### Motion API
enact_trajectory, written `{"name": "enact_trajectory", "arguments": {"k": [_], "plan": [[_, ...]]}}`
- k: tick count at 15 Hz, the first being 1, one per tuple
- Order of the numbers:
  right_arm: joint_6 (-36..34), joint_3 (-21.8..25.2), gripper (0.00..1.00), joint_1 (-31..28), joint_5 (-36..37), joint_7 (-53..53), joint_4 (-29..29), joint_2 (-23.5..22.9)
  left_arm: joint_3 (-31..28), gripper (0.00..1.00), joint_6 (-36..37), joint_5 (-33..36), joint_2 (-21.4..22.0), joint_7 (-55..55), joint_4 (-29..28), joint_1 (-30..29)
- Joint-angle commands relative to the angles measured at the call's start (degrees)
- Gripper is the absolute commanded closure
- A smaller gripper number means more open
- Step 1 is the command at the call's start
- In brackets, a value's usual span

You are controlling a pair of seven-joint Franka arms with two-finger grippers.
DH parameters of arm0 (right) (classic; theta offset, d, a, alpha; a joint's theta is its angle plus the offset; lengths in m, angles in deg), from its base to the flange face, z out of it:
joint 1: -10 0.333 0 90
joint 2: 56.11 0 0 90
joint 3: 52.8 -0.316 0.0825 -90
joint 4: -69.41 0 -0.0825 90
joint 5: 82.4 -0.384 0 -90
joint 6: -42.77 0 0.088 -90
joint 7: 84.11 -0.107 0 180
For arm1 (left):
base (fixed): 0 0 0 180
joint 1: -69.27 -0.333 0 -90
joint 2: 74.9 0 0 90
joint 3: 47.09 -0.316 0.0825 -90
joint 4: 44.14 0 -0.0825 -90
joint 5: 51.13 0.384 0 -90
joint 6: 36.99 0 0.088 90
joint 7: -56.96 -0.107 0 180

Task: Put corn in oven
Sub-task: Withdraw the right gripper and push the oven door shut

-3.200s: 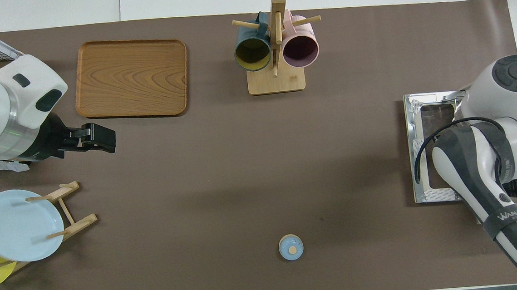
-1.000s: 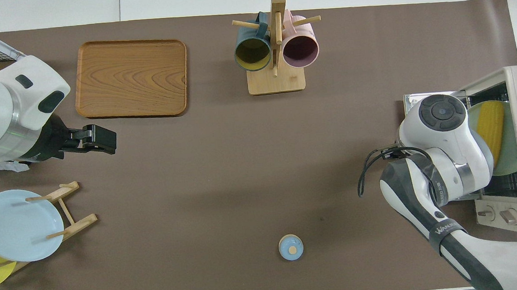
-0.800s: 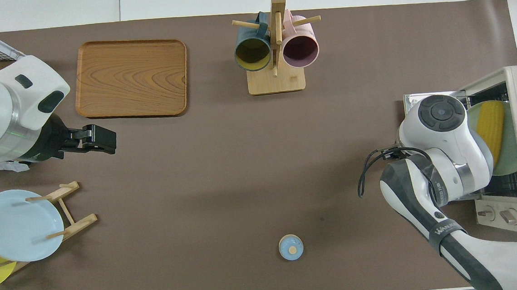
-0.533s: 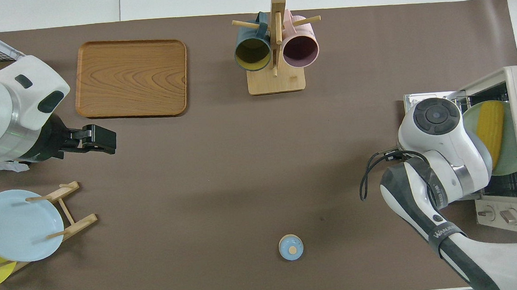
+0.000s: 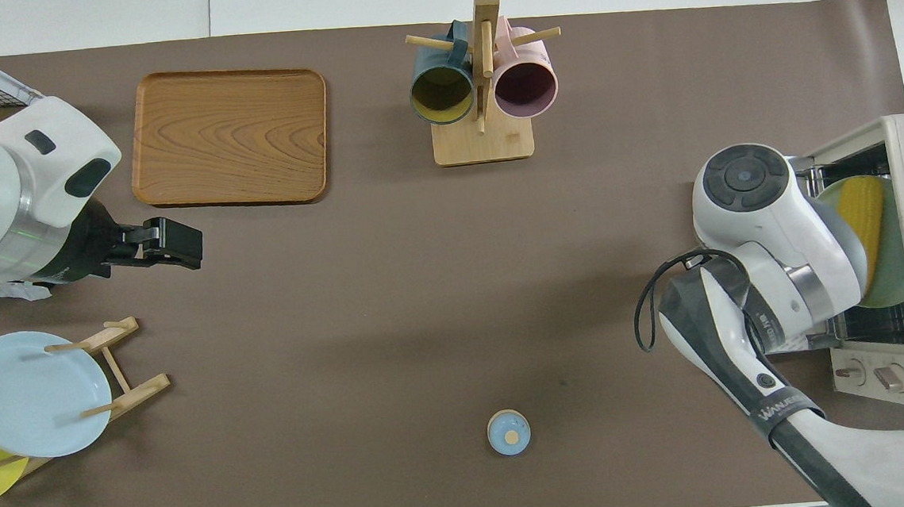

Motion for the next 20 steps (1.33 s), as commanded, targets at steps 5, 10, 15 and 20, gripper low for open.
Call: {"name": "enact_trajectory", "arguments": {"k": [5,10,15,20], "plan": [[-8.1,1.7,1.0,-6.6,-2.1,10.8,6.6,4.2,-0.5,0.0,0.7,1.1,0.7,0.4,-0.2,-0.2],[-11.1,1.8,1.0,-10.1,-2.6,16.1,7.5,6.8,-0.6,0.0,0.9,1.1,0.7,0.3,-0.2,-0.2],[-19.5,1.3,1.0,-9.7,-5.7,16.4,13.7,8.4,-0.6,0.0,0.9,1.1,0.7,0.3,-0.2,-0.2],[-26.2,1.6,0.49,-10.2,-16.1,18.7,22.2,8.4,-0.6,0.0,0.8,1.1,0.7,0.2,-0.2,-0.2]]}}
